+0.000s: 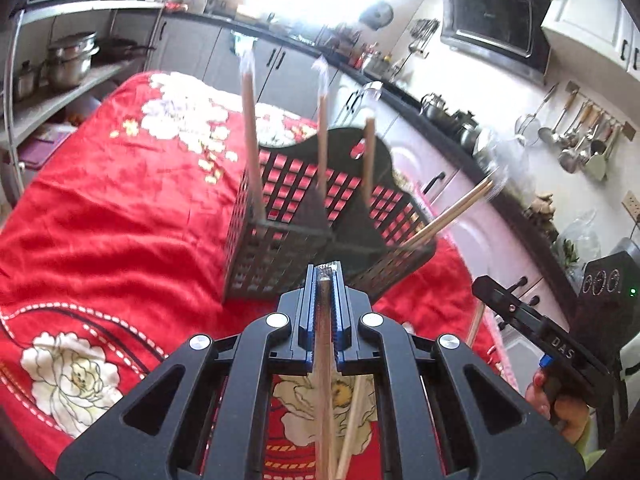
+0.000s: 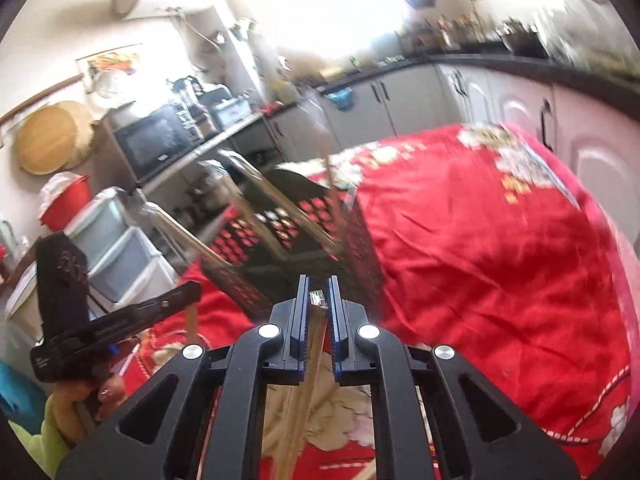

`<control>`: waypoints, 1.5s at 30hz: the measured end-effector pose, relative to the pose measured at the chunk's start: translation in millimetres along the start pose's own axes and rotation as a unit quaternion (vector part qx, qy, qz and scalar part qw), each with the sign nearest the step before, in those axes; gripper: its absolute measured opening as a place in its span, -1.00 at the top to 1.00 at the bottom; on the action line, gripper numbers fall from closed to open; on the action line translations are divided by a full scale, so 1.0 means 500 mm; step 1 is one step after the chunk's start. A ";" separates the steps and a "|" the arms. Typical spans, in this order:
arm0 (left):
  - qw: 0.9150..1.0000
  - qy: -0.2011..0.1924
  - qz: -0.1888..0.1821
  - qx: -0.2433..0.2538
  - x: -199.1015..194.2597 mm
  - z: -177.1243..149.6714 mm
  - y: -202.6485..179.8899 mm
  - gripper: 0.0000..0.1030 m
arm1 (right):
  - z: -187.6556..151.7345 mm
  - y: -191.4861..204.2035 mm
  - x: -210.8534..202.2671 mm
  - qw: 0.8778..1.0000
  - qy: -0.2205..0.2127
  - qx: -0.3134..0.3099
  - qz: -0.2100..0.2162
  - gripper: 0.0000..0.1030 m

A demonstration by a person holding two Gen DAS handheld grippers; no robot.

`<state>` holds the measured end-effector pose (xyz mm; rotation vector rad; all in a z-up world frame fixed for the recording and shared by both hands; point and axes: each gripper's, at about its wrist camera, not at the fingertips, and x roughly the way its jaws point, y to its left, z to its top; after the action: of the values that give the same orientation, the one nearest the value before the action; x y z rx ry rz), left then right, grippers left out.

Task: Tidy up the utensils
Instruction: 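Lift the chopstick with the left tool over the caddy while the right tool carries its chopstick there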

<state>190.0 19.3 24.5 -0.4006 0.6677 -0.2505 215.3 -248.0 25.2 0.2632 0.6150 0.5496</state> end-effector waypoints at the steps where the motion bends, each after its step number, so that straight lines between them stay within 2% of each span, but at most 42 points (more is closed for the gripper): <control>1: 1.000 -0.004 -0.001 0.001 -0.006 0.002 -0.002 0.93 | 0.004 0.008 -0.004 1.000 -0.004 -0.005 0.004 0.83; 15: 0.998 -0.057 -0.017 0.012 -0.081 0.038 -0.023 0.94 | 0.036 0.099 -0.066 0.997 -0.050 -0.055 0.036 0.84; 45: 0.989 -0.138 -0.006 0.055 -0.151 0.131 -0.070 0.94 | 0.106 0.143 -0.101 0.990 -0.110 -0.081 0.045 0.84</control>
<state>171.4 32.4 127.9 -0.3262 0.3775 -0.2376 184.1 -221.1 119.0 0.1943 0.3443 0.6440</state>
